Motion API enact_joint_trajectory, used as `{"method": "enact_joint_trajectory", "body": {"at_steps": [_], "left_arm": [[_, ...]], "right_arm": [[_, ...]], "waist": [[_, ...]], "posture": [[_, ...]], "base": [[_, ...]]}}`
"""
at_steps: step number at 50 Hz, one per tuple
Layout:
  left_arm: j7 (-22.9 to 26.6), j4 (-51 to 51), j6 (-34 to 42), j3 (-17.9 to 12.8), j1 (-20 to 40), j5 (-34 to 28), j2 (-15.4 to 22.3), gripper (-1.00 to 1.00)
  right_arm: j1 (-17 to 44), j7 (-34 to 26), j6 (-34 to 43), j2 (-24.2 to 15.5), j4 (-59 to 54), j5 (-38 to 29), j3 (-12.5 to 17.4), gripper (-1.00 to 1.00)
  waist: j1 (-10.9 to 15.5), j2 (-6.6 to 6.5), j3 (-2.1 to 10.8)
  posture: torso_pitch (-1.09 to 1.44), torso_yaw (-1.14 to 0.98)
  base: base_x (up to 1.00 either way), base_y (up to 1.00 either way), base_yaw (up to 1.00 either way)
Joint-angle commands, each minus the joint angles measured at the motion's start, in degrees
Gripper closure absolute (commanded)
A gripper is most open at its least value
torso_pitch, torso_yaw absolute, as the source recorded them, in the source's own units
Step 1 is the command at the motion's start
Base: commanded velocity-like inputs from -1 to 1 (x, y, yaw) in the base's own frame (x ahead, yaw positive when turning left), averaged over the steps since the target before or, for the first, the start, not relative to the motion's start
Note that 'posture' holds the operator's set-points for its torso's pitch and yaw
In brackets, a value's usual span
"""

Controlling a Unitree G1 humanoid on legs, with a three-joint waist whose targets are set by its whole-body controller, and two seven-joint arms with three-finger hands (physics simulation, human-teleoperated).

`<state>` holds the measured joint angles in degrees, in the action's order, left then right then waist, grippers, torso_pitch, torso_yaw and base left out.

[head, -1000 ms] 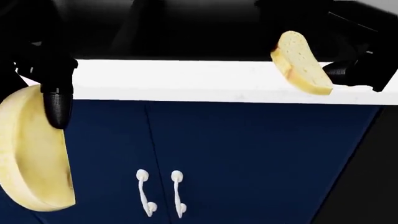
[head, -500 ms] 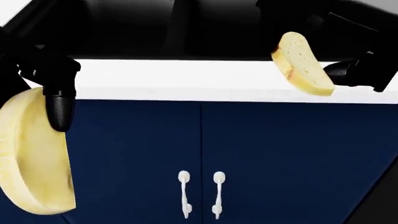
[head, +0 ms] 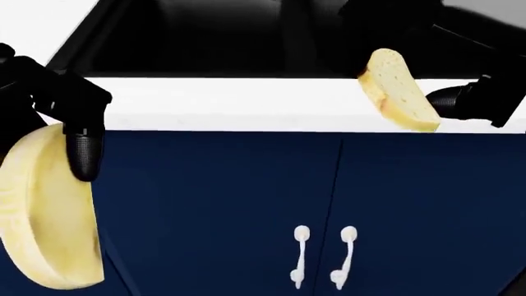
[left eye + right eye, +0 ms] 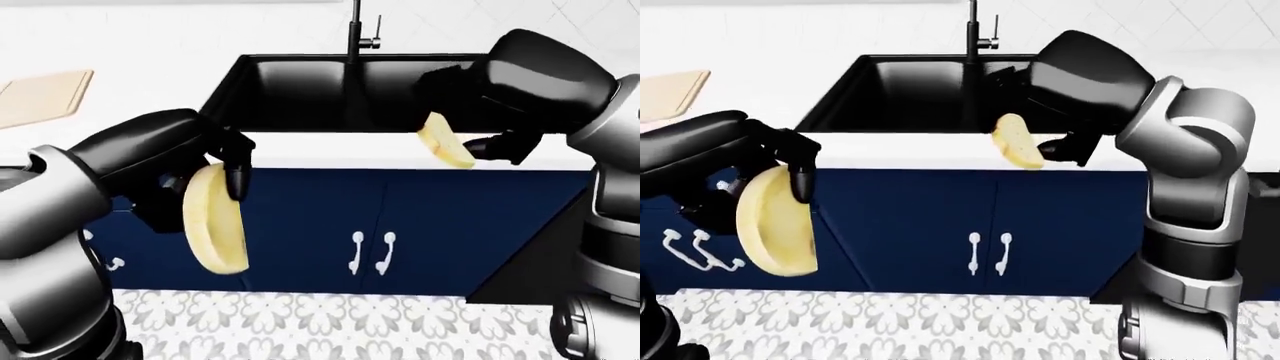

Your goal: Place the bread and cheese on the cutting board.

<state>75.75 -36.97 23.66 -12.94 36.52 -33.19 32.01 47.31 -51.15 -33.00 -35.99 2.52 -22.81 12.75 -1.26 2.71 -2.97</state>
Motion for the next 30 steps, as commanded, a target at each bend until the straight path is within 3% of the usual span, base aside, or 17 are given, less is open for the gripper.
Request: {"method": "enact_joint_trajectory", "body": {"at_steps": [1,5,7,8,9,11,15,20,22,23,24,27,30], "left_arm": [[-1.3,-0.9,-0.02,-2.08,1.89,-0.61,1.1,1.0],[-1.23,-0.93,-0.01,-2.1,1.91,-0.63,1.1,1.0],[-1.2,-0.94,0.0,-2.13,1.9,-0.59,1.07,1.0],[-1.19,-0.93,0.05,-2.13,1.93,-0.57,1.05,1.0],[-1.24,-0.9,-0.02,-2.14,1.87,-0.56,1.03,1.0],[-1.22,-0.98,0.02,-2.16,1.84,-0.53,1.02,1.0],[-1.18,-1.09,0.03,-2.21,1.75,-0.49,1.06,1.0],[-1.28,-0.92,-0.08,-2.15,1.85,-0.45,1.08,1.0],[-1.26,-0.89,-0.12,-2.17,1.88,-0.42,1.12,1.0],[-1.15,-0.97,-0.03,-2.18,1.95,-0.43,1.18,1.0],[-1.2,-0.9,-0.07,-2.16,1.97,-0.42,1.17,1.0],[-1.23,-0.89,-0.15,-2.14,1.93,-0.41,1.14,1.0],[-1.24,-0.91,-0.23,-2.16,1.87,-0.4,1.13,1.0]], "right_arm": [[2.37,1.28,0.14,-0.6,1.65,0.78,0.93,1.0],[2.31,1.4,0.02,-0.55,1.58,0.73,0.91,1.0],[2.45,1.54,-0.25,-0.61,1.25,0.59,0.87,1.0],[2.51,1.59,-0.31,-0.62,1.15,0.55,0.86,1.0],[2.59,1.61,-0.27,-0.59,1.14,0.54,0.84,1.0],[2.48,1.59,-0.25,-0.58,1.29,0.54,0.85,1.0],[2.44,1.59,-0.27,-0.55,1.32,0.56,0.83,1.0],[2.6,1.57,-0.2,-0.53,1.23,0.6,0.8,1.0],[2.59,1.62,-0.27,-0.53,1.2,0.58,0.81,1.0],[2.63,1.62,-0.26,-0.54,1.21,0.6,0.81,1.0],[2.66,1.62,-0.24,-0.51,1.2,0.6,0.77,1.0],[2.68,1.6,-0.3,-0.52,1.13,0.62,0.76,1.0],[2.8,1.49,-0.19,-0.58,1.21,0.75,0.78,1.0]], "waist": [[0.59,0.35,1.66],[0.78,-2.16,0.36],[0.52,-4.97,0.86],[0.51,-7.79,1.73],[0.63,-7.52,2.01],[0.87,-6.74,0.74],[0.7,-4.08,0.48],[0.46,-1.9,0.29],[0.53,-0.46,0.39],[0.58,1.04,0.92],[-0.01,-0.56,0.56],[0.45,0.5,1.56],[0.83,-0.76,1.08]], "posture": [[0.0,0.0],[0.0,0.0],[0.0,0.0],[0.0,0.0],[0.0,0.0],[0.0,0.0],[0.0,0.0],[0.0,0.0],[0.0,0.0],[0.0,0.0],[0.0,0.0],[0.0,0.0],[0.0,0.0]], "base": [[0.0,0.43,0.0],[0.0,0.43,0.0],[0.0,0.44,0.0],[0.0,0.43,0.0],[0.0,0.42,0.0],[0.0,0.43,0.0],[0.0,0.42,0.0],[0.0,0.43,0.0],[0.0,0.43,0.0],[0.0,0.43,0.0],[0.0,0.43,0.0],[0.0,0.42,0.0],[0.0,0.43,0.0]]}}
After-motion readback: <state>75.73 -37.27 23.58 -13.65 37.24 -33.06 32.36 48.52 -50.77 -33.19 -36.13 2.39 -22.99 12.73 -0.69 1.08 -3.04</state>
